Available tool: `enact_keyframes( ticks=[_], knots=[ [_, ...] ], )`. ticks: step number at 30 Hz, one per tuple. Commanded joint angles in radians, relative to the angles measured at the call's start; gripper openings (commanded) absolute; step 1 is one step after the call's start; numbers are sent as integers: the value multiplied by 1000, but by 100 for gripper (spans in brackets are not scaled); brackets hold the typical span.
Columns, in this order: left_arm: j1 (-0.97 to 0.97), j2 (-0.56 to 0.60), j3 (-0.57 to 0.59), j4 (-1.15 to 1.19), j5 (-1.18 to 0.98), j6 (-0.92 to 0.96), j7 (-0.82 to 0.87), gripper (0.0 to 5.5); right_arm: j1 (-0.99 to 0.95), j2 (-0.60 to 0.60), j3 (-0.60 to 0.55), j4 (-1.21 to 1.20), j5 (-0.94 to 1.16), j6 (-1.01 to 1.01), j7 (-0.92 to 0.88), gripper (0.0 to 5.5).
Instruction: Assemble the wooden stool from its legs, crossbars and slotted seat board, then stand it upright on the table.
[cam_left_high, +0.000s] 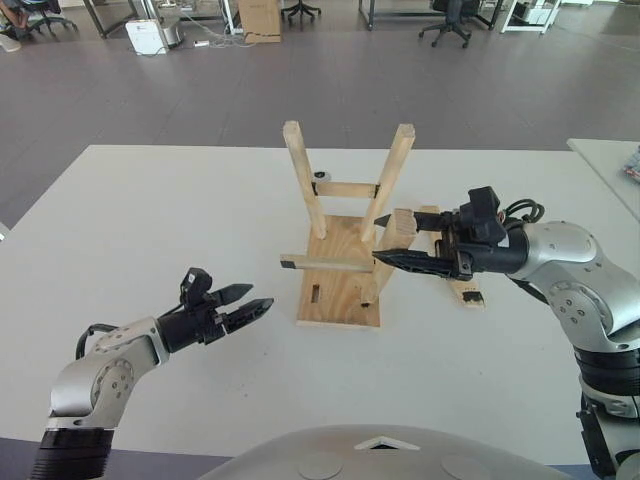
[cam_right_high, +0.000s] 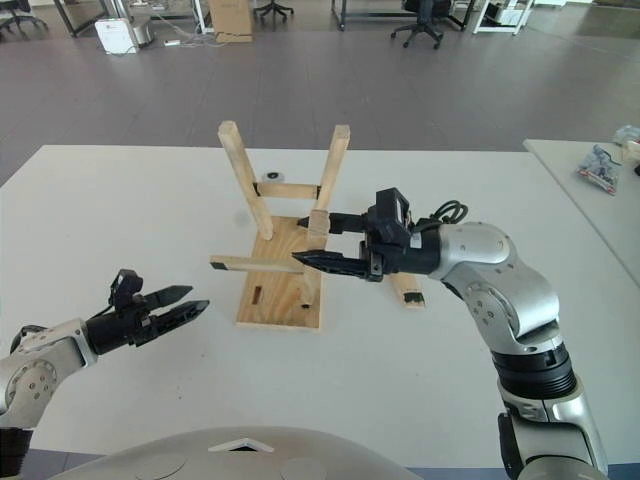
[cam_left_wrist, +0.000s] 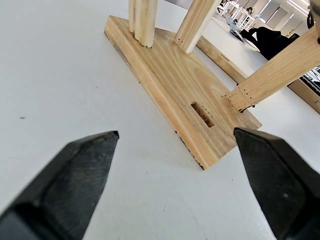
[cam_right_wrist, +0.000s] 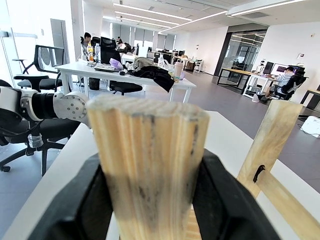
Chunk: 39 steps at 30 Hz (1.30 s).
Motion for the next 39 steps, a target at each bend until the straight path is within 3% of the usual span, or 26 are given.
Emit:
enact_keyframes(
  ticks=[1, 6, 13, 23, 29, 37, 39],
  knots=[
    [-7, 4, -5, 9, 19, 9, 4, 425, 11, -4, 6, 65, -44, -36, 23, 205],
    [-7, 5, -10, 13, 21, 5, 1, 425, 38, -6, 20, 128, -63, -62, 47, 205],
    [-8, -2, -20, 13, 23, 1, 4, 425, 136, -29, 170, 187, -94, -37, 143, 205],
    [-14, -25, -38, 15, 28, -3, 16, 425, 56, -58, 272, 386, -84, 121, 172, 205],
    [-13, -40, -46, 23, 42, -14, 39, 425, 51, -104, 380, 363, -172, 139, 122, 205],
    [-24, -56, -51, 45, 75, -27, 69, 425, 13, -142, 402, 375, -141, 253, 40, 205],
    [-22, -59, -51, 43, 80, -28, 68, 425, 1, -151, 395, 388, -137, 242, 60, 265]
  ],
)
